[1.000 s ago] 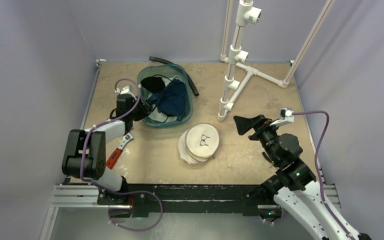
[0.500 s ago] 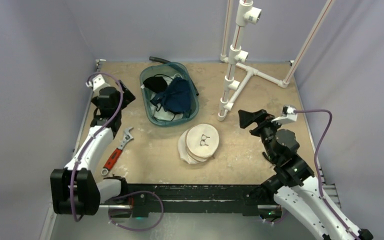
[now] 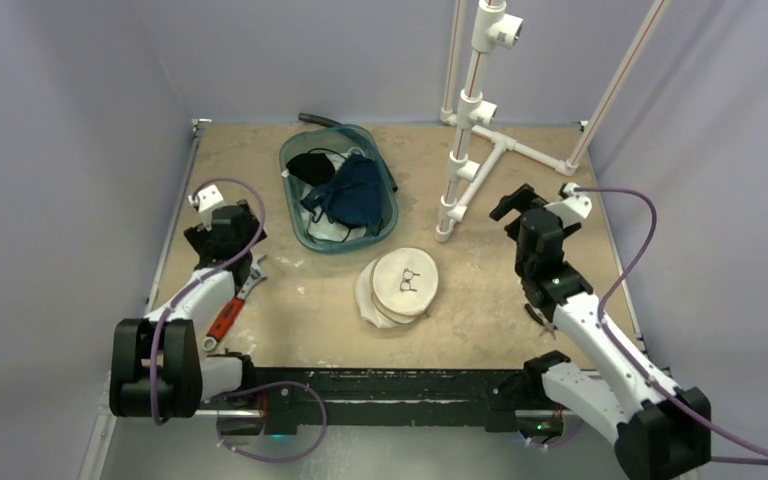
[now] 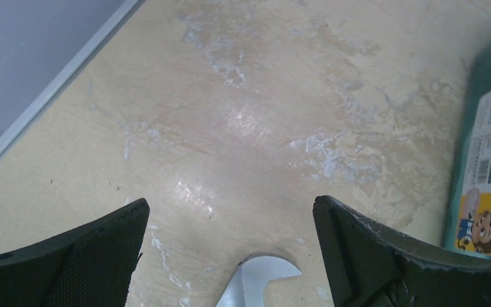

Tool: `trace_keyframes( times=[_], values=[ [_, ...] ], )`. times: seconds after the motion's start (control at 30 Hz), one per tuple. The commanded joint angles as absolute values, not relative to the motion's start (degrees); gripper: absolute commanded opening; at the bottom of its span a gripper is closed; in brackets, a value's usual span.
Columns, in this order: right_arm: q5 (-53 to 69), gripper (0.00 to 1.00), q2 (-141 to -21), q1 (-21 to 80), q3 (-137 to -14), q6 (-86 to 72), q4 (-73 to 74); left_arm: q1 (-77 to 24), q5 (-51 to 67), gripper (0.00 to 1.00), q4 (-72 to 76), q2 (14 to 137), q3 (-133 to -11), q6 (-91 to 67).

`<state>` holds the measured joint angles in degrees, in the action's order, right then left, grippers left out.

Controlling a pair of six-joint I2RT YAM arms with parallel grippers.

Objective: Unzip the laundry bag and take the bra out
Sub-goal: Reset both arms

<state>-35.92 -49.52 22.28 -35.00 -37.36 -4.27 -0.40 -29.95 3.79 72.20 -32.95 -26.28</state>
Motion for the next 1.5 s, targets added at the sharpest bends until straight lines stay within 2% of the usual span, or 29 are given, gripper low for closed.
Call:
trace_keyframes(
  times=[0.0,0.17,0.27,0.3,0.37,0.47,0.57,0.63,0.7,0.83,0.9,1.03,1.47],
  values=[
    [-35.3,0.98,-57.05,13.84,-37.85,-37.98,-12.06,-0.13,-24.93,0.99,28.52,69.36,-25.73,-13.9],
    [-41.39,0.98,-66.36,11.89,-31.27,-31.77,-26.42,-0.16,-23.59,0.99,39.53,72.64,-19.75,-10.72],
    [-42.6,0.98,-69.66,11.82,-25.67,-21.28,-44.16,-0.18,-19.03,1.0,51.74,74.46,-13.66,-8.2],
    [-42.0,0.98,-70.54,11.78,-22.32,-15.94,-53.37,-0.18,-16.88,0.99,58.81,76.04,-11.31,-7.96],
    [-39.81,0.98,-72.91,9.73,-20.3,-13.96,-57.69,-0.18,-10.62,0.99,71.49,80.87,-8.39,-6.05],
    [-36.1,0.98,-77.59,7.33,-18.49,-13.9,-64.76,-0.18,-2.38,0.99,79.69,89.54,-8.95,-3.06],
    [-31.11,0.98,-81.78,6.98,-19.03,-7.99,-72.74,-0.18,-5.75,0.99,91.42,96.83,-7.12,-4.45],
    [-30.53,0.98,-85.75,6.81,-19.09,-6.19,-77.43,-0.18,-6.11,0.99,81.81,93.74,-9.45,-4.42],
    [-28.22,0.98,-88.24,6.85,-18.67,-2.39,-83.28,-0.26,-4.37,1.0,81.48,95.53,-11.35,-3.42],
    [-23.25,0.98,-87.78,6.82,-17.3,-2.77,-83.46,-1.07,-12.01,1.0,75.8,94.75,-13.52,-5.59],
    [-22.46,0.98,-91.44,7.1,-11.91,1.1,-99.83,-1.25,-12.52,1.0,74.8,94.66,-13.9,-5.53],
    [-21.92,0.98,-90.48,7.87,-14.63,-1.01,-89.76,-1.76,-13.4,1.0,75.33,94.57,-13.71,-5.25],
    [-22.24,0.98,-90.35,6.83,-14.15,-0.73,-91.5,-1.91,-10.73,0.99,73.65,94.79,-14.95,-4.02]
  ],
)
